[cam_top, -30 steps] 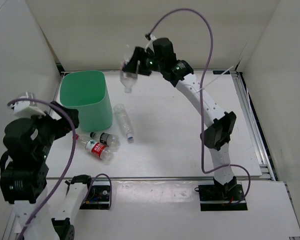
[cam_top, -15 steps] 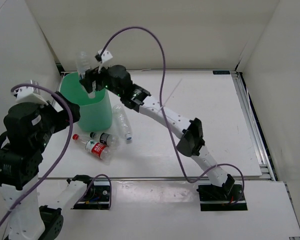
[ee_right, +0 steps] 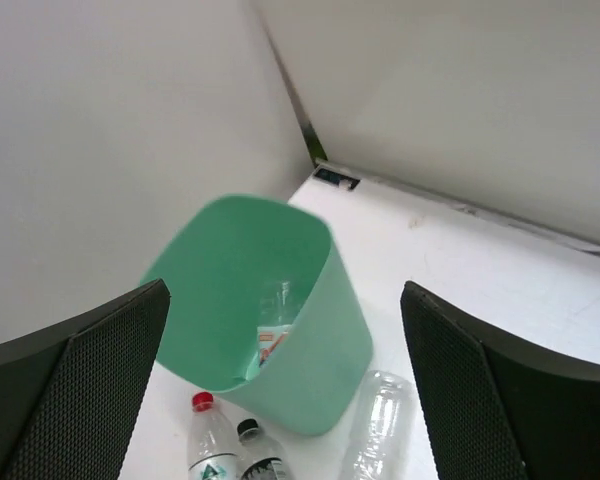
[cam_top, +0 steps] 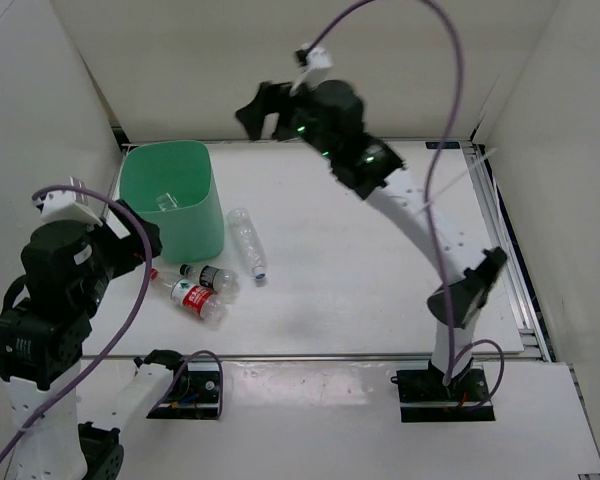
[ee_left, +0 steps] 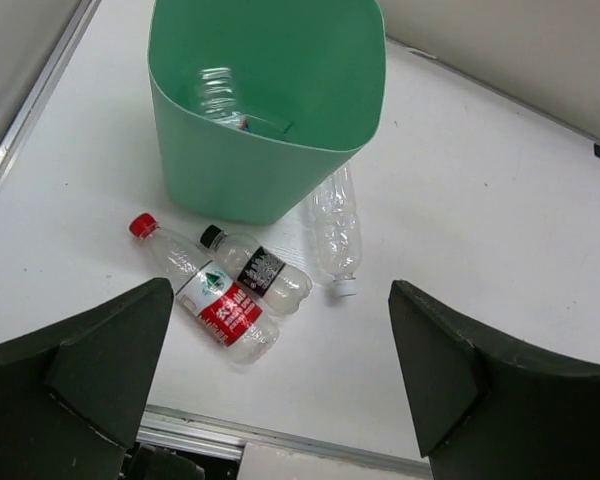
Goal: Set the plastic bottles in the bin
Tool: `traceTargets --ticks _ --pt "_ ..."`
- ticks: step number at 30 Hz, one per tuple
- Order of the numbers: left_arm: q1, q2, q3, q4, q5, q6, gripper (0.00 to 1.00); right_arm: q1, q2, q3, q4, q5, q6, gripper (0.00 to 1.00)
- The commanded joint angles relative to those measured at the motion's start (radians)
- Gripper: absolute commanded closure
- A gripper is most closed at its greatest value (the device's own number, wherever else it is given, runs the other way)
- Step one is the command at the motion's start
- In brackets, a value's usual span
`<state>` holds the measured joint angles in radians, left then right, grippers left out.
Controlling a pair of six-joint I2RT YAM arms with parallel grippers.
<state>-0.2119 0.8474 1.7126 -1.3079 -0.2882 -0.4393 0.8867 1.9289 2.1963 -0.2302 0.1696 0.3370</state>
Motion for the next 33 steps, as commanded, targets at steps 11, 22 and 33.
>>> traceTargets --ticks 11,22,33 --pt "-0.004 -0.317 -0.304 0.185 -0.052 -0.225 0.00 -0.246 0.307 -0.121 -0.299 -0.783 0.111 0.00" --pt "-0.004 -0.340 -0.275 0.024 -0.153 -0.374 0.00 -0.195 0.576 -0.052 -0.281 -0.917 0.151 0.00" --pt "-0.004 -0.338 -0.245 -0.019 -0.154 -0.395 0.00 -0.146 0.671 -0.032 -0.227 -0.946 0.229 0.02"
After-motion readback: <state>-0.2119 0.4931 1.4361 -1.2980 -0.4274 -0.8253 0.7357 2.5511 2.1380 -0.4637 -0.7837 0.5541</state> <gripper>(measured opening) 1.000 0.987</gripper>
